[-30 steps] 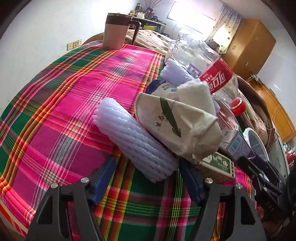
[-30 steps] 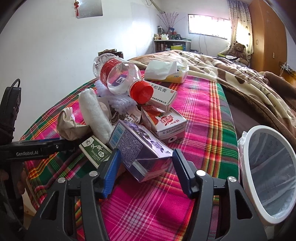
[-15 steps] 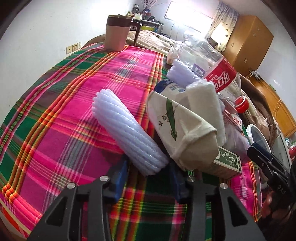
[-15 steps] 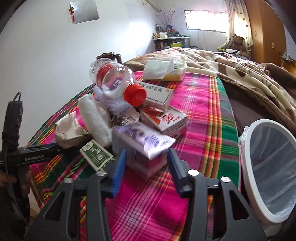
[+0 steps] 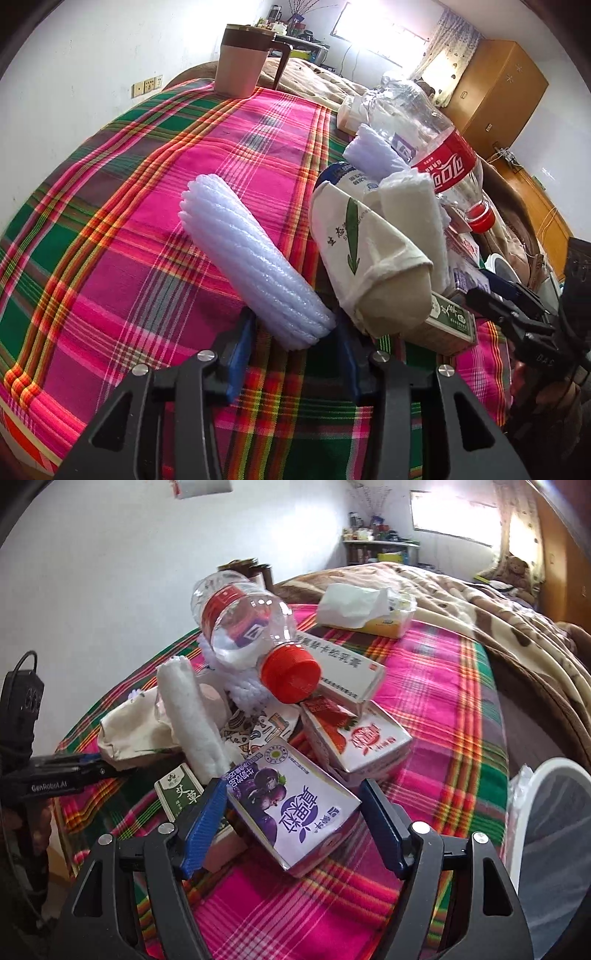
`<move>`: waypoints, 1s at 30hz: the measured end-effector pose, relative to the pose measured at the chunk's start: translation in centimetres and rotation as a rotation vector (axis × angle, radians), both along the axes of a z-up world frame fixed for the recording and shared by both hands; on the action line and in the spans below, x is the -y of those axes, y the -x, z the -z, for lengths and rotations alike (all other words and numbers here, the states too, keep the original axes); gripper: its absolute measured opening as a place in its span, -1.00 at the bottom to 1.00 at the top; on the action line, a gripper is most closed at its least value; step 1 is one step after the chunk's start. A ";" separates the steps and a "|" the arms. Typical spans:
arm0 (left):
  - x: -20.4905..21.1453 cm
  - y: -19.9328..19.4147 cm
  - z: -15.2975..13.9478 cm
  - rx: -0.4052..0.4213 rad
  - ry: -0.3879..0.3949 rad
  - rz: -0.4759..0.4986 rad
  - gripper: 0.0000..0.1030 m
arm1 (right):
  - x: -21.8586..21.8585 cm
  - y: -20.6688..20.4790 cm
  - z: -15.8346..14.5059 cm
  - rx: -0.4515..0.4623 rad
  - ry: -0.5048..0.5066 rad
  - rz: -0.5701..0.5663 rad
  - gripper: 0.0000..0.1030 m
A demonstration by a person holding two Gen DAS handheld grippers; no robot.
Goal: Collect trash
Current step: 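Grasp the white foam mesh sleeve with the left tool while the right tool grasps the purple juice carton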
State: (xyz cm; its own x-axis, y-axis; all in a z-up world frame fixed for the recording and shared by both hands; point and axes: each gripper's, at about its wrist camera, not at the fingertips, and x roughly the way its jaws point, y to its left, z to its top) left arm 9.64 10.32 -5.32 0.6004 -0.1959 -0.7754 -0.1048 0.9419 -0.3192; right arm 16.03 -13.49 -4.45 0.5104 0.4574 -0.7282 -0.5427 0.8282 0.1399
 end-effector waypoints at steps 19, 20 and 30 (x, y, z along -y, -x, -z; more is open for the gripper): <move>0.0 -0.7 0.1 0.019 0.013 -0.023 -0.18 | 0.8 1.8 0.2 0.006 -0.055 0.088 0.30; -0.2 -0.6 0.1 0.020 0.015 -0.026 -0.22 | 0.8 2.1 0.2 0.014 -0.052 0.097 0.29; 0.3 1.9 -0.6 0.064 -0.025 -0.013 -0.40 | 1.5 4.7 -0.5 0.090 -0.064 0.205 0.21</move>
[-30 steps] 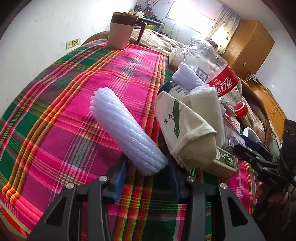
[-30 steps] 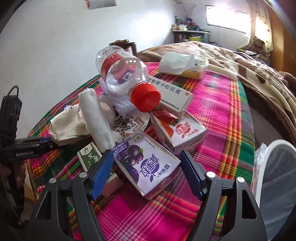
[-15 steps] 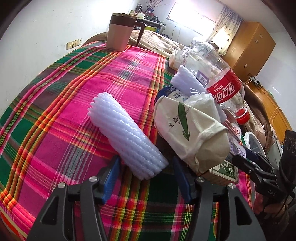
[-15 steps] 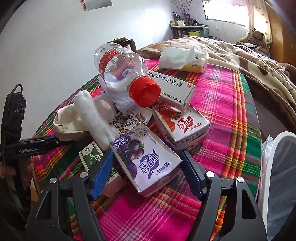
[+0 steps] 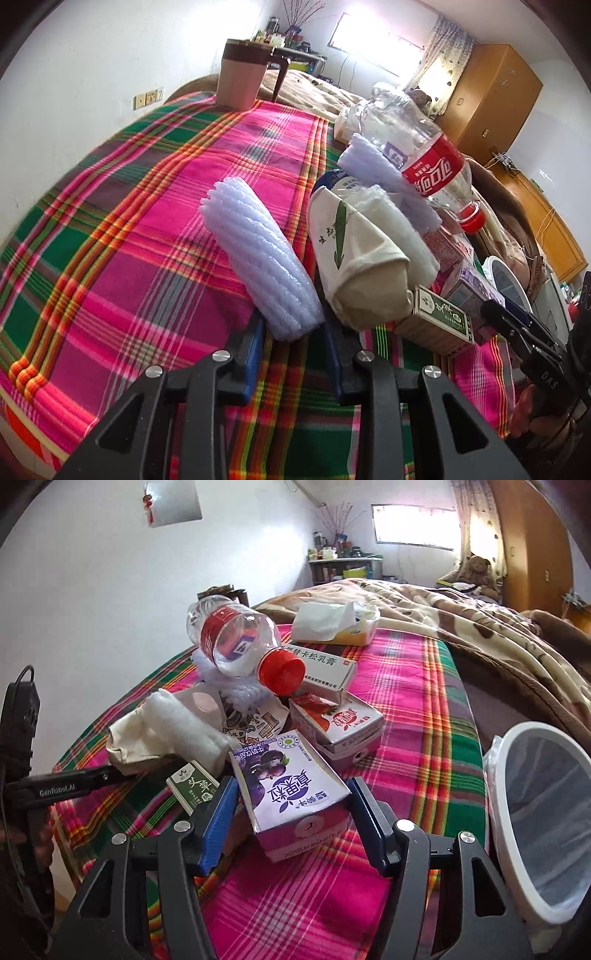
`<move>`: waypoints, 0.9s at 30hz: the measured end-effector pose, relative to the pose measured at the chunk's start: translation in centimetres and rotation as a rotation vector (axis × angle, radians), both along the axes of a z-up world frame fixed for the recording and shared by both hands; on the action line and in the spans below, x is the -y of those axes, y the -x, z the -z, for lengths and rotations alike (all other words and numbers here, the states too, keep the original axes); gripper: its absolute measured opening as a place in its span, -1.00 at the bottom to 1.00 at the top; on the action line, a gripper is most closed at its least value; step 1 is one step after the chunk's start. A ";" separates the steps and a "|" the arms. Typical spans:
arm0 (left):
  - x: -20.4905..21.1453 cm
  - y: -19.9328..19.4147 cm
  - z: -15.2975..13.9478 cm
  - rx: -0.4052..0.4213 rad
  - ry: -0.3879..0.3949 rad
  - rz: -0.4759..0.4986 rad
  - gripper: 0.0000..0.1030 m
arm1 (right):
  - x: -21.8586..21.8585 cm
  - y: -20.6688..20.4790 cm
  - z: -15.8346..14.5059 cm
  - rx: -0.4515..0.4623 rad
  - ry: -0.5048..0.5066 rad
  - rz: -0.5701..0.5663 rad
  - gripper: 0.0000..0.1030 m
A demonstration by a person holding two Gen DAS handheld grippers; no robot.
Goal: Collect trash
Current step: 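Grasp the white foam mesh sleeve with the left tool while the right tool grasps the purple juice carton, then carry both items over the white wastebasket and open both tools to drop them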
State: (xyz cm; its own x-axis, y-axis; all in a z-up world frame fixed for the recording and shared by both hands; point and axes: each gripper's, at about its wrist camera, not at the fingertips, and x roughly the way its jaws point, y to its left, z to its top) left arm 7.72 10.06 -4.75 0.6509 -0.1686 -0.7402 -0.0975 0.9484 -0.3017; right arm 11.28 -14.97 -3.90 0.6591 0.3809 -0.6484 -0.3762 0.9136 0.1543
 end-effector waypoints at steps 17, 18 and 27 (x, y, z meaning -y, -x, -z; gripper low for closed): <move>2.0 2.6 -4.6 0.133 -0.049 0.070 -0.42 | 2.5 2.9 -1.9 0.080 -0.105 0.129 0.21; 2.5 2.6 -5.0 0.146 -0.057 0.080 -0.42 | 2.7 3.1 -2.1 0.087 -0.104 0.141 0.21; 7.6 1.9 -7.5 0.227 -0.075 0.219 -0.42 | 5.9 4.1 -4.0 0.149 -0.111 0.253 0.22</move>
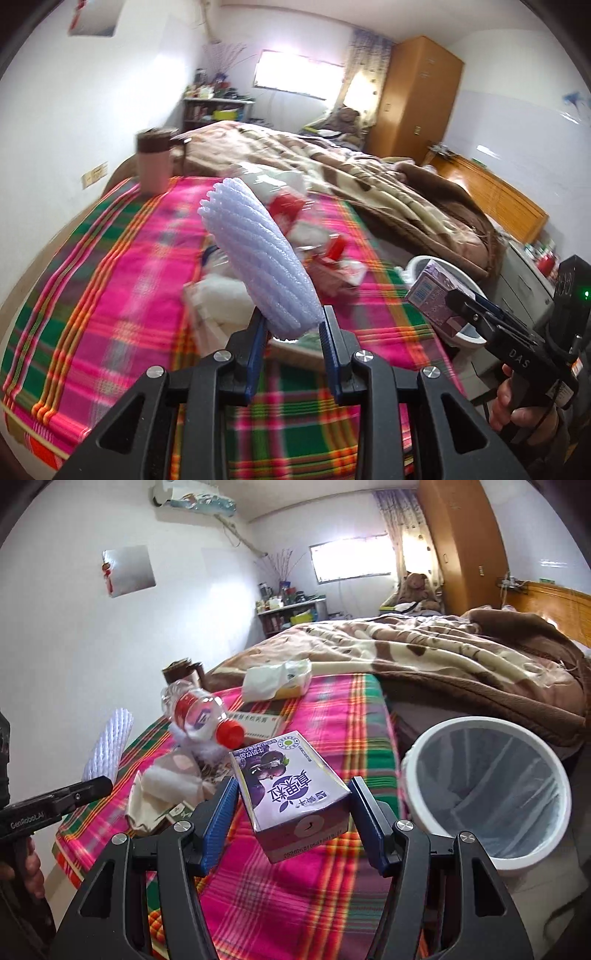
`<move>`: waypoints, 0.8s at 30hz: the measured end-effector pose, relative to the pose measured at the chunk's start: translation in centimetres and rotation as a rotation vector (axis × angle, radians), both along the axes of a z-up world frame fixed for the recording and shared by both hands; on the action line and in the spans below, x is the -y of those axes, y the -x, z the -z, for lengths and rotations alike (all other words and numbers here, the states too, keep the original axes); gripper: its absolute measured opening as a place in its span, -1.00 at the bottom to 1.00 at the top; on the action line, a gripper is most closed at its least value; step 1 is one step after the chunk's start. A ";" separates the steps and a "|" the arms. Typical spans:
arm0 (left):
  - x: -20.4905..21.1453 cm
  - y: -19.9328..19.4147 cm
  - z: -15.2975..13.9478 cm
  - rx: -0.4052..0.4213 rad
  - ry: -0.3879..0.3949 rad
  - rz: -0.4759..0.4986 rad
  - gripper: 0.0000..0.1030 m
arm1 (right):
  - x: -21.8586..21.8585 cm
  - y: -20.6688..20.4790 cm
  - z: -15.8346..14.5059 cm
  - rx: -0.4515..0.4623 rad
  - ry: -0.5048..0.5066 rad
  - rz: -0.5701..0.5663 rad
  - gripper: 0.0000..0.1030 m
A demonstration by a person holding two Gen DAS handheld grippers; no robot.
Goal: Collect trash
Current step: 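Carry both items over the white wastebasket and open both tools to drop them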
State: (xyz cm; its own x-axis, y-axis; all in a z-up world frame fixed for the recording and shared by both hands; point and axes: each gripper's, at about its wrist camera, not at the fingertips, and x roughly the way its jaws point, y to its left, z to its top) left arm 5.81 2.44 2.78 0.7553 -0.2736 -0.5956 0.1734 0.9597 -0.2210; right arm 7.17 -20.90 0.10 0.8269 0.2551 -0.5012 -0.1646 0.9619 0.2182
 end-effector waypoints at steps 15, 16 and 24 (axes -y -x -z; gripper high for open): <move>11.4 -2.9 -0.5 0.021 -0.057 0.276 -0.42 | 7.3 0.5 -0.2 0.009 0.010 0.276 0.22; 12.2 -3.1 -0.4 0.023 -0.059 0.294 -0.42 | 7.7 0.4 -0.2 0.007 0.012 0.295 0.22; 18.1 -3.9 0.1 0.020 -0.105 0.426 -0.41 | 11.1 0.0 0.8 -0.027 0.026 0.397 0.22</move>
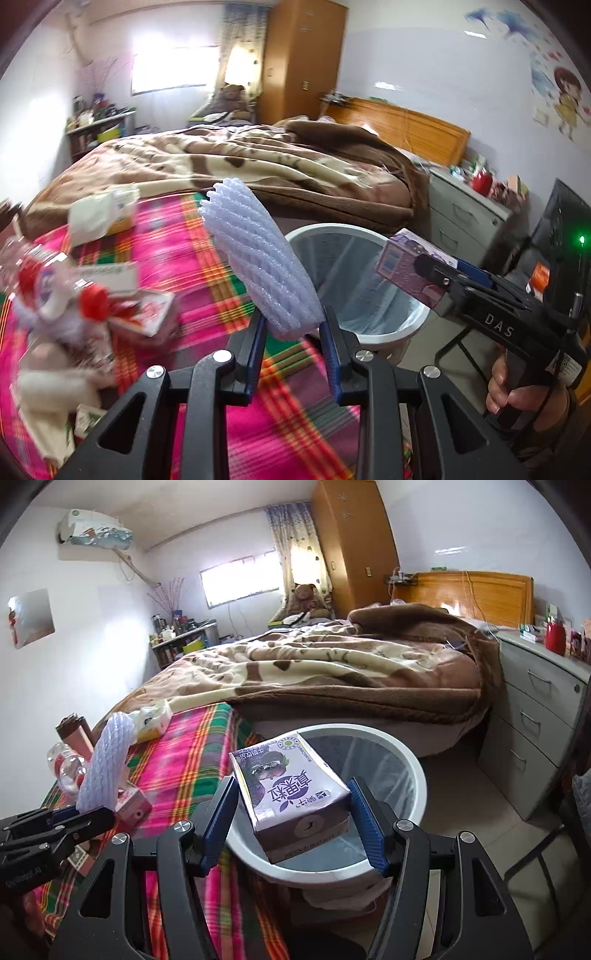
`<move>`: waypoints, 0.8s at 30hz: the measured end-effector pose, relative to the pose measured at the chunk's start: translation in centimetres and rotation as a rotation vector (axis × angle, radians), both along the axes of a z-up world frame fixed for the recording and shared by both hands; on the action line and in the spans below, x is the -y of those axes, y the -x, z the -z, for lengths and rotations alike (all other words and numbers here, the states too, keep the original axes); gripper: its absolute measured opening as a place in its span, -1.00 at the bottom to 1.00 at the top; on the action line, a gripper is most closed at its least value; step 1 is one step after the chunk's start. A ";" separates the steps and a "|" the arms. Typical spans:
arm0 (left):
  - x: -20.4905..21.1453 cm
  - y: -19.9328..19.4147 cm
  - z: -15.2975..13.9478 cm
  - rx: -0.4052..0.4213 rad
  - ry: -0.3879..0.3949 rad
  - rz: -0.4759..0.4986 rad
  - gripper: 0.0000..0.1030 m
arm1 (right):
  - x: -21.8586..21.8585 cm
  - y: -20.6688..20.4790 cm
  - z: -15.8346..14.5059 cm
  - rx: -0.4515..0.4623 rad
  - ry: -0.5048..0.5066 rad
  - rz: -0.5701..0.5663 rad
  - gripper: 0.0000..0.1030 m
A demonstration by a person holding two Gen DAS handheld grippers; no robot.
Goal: Collect trash
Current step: 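Carry both items over the white wastebasket and open both tools to drop them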
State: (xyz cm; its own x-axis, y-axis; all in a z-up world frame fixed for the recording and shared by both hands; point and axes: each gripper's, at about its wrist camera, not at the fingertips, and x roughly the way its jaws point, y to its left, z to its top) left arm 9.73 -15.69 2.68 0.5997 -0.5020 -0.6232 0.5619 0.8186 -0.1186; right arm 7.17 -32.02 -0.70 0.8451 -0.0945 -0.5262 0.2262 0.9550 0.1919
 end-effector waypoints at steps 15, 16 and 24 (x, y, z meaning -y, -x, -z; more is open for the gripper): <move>7.2 -2.4 2.2 -0.037 -0.087 0.092 -0.41 | 3.2 -1.1 2.2 -0.096 0.002 0.089 0.22; 7.5 -2.5 2.4 -0.048 -0.087 0.100 -0.41 | 3.4 -1.2 2.2 -0.103 0.005 0.094 0.22; 8.7 -3.0 2.8 -0.057 -0.101 0.111 0.14 | 4.2 -1.9 2.6 -0.148 0.026 0.118 0.23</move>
State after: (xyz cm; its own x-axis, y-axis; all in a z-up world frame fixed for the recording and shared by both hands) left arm 12.77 -24.34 -0.17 0.5057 -0.4965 -0.7056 0.6446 0.7610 -0.0736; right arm 9.08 -36.26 -3.32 0.7412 -0.2034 -0.6398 0.3609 0.9243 0.1242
